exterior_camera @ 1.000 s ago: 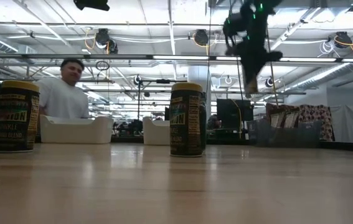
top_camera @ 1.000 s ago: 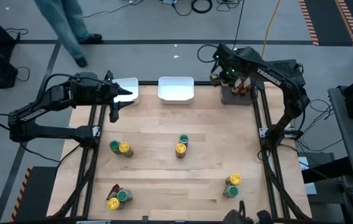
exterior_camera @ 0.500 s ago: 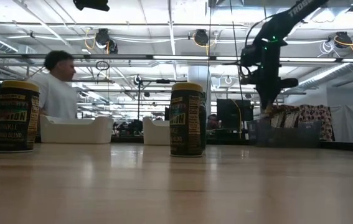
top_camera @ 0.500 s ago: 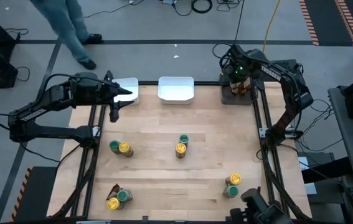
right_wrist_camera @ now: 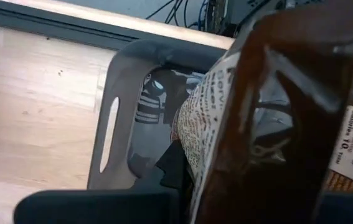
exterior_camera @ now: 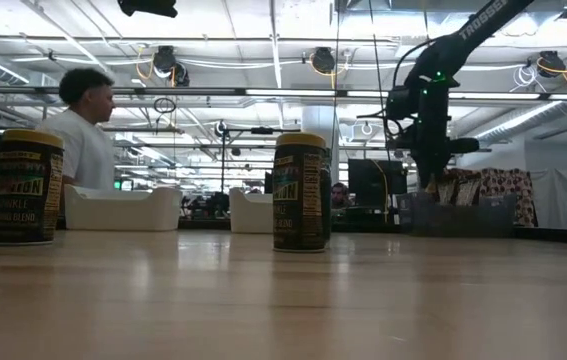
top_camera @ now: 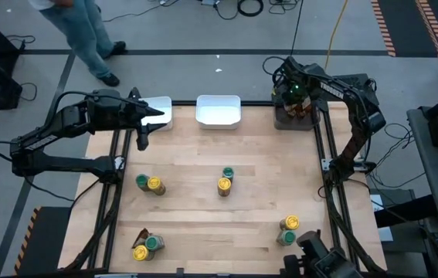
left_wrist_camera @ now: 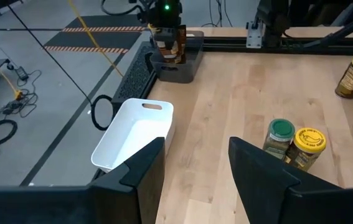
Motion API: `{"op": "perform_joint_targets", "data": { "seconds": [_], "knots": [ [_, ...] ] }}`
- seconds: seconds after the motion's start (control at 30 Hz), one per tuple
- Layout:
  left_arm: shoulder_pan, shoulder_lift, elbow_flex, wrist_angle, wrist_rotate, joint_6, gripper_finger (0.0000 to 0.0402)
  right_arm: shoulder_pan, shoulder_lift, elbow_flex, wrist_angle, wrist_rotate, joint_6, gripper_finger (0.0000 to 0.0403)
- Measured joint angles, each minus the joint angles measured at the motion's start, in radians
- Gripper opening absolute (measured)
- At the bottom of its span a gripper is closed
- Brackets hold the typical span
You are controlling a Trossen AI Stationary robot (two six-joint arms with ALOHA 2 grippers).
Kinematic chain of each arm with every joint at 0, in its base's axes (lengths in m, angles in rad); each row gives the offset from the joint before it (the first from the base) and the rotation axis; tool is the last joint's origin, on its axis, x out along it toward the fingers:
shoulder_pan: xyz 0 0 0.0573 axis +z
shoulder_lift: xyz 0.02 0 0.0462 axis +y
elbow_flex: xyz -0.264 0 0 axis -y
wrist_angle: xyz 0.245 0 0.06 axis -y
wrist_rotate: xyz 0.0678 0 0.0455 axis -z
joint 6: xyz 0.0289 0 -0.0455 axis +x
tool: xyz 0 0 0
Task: Sort spices by type
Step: Put the top orange seasoning bag into the black bin
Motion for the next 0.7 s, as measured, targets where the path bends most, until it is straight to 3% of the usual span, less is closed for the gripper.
{"op": "perform_joint_targets", "data": {
  "seconds": [0.7],
  "knots": [
    [0.0,0.0,0.0,-0.001,-0.003,0.001,0.0182,0.0,0.002,0.0,0.022,0.001,0.0,0.0032]
  ]
}}
